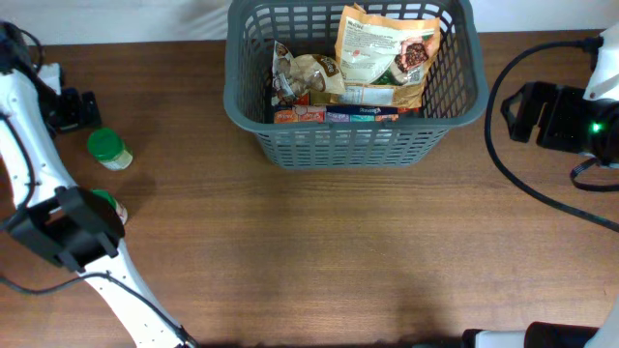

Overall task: Pack container
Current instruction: 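Move the left gripper down onto the rear green-lidded jar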

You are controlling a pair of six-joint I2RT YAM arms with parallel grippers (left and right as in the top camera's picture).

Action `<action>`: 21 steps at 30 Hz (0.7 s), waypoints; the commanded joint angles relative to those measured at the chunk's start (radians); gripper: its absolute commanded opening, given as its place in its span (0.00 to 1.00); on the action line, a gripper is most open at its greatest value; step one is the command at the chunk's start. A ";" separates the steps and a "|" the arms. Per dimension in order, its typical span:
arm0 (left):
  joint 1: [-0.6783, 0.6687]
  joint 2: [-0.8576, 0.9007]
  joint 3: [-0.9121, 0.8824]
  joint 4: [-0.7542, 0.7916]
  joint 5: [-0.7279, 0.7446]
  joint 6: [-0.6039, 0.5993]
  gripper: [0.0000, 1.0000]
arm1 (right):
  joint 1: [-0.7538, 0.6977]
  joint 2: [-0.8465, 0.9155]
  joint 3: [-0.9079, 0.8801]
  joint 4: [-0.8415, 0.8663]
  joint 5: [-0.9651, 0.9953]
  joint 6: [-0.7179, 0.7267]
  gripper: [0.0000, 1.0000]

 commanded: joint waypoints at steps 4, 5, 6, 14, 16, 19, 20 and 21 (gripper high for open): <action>-0.008 0.134 0.002 0.011 0.045 0.000 1.00 | -0.008 0.001 0.000 -0.006 -0.013 0.008 0.99; -0.008 0.153 0.002 0.016 0.054 0.000 1.00 | -0.008 0.001 0.000 -0.006 -0.013 0.008 0.99; -0.008 0.170 0.002 0.023 0.055 0.000 1.00 | -0.008 0.001 0.000 -0.006 -0.013 0.008 0.99; -0.011 0.278 0.002 0.084 0.062 0.006 1.00 | -0.010 0.000 0.001 -0.004 0.066 0.002 0.99; -0.012 0.293 0.002 0.090 0.062 0.006 1.00 | -0.029 0.001 0.001 0.000 0.094 0.044 0.99; -0.014 0.301 0.002 0.100 0.062 0.006 0.99 | -0.117 0.001 0.001 0.001 0.093 0.139 0.99; -0.015 0.301 0.002 0.103 0.062 0.006 0.98 | -0.150 0.001 0.001 0.002 0.093 0.140 0.99; -0.017 0.301 0.002 0.108 0.062 0.007 0.97 | -0.191 0.001 0.001 0.004 0.093 0.140 0.99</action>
